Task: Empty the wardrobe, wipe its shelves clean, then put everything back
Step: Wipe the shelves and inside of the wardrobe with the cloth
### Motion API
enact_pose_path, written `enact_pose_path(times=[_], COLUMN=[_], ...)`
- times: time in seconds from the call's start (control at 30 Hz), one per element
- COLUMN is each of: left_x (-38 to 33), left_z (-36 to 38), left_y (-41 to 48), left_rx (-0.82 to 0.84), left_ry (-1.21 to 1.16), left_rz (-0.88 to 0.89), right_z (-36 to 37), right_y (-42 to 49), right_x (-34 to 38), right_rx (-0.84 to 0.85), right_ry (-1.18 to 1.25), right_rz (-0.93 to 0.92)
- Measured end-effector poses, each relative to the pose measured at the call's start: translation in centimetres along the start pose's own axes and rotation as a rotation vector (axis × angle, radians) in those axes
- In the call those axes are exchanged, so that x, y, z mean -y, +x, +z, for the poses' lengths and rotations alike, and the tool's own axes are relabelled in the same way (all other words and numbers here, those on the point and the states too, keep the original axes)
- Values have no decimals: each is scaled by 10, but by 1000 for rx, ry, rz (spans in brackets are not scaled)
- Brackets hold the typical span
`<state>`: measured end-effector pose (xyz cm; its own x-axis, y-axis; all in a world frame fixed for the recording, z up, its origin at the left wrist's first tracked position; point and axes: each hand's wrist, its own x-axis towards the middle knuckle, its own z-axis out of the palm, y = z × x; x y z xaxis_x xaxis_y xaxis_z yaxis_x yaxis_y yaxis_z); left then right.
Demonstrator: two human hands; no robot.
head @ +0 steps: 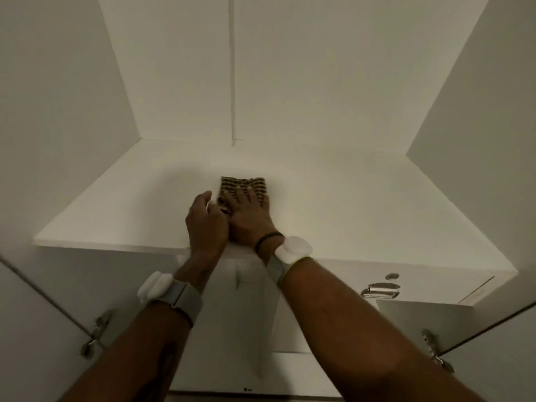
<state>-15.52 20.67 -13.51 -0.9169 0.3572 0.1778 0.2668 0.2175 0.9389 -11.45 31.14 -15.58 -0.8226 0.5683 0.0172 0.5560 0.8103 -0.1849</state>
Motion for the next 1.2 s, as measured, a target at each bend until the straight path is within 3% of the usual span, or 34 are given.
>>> enact_pose_path(times=[0.1,0.2,0.3,0.37,0.53,0.63,0.8,0.9,1.07,1.2], left_x=[0,4,19,28,27,24,17,11,-5,3], left_z=[-3,2,12,15,20,21,13,1,-18,-30], left_y=[-1,0,-1,-1,-6,-6,-3,0,0,10], left_rx=[52,176,340,348,401,422,517,532,399,339], left_ry=[8,193,575,789,846,866,752,496,38,-213], left_rz=[11,111,303,392,348,346,354,229,31,-120], right_z=[-3,-16,-31,-45,-85,-94,-62,-39,1,17], right_y=[-3,-21,-59,-89,-196,-206,-160,-116,-90,-91], right_x=[8,-34,-117,-186,-377,-408,-330,-232,-24,56], right_rx=[27,5,-104,-121,-156,-65,-214,-214,-236,-237], right_ry=[-29,42,3,7,-41,10,4,-23,53,75], right_rz=[-54,-25,127,258,655,661,818,561,131,-10])
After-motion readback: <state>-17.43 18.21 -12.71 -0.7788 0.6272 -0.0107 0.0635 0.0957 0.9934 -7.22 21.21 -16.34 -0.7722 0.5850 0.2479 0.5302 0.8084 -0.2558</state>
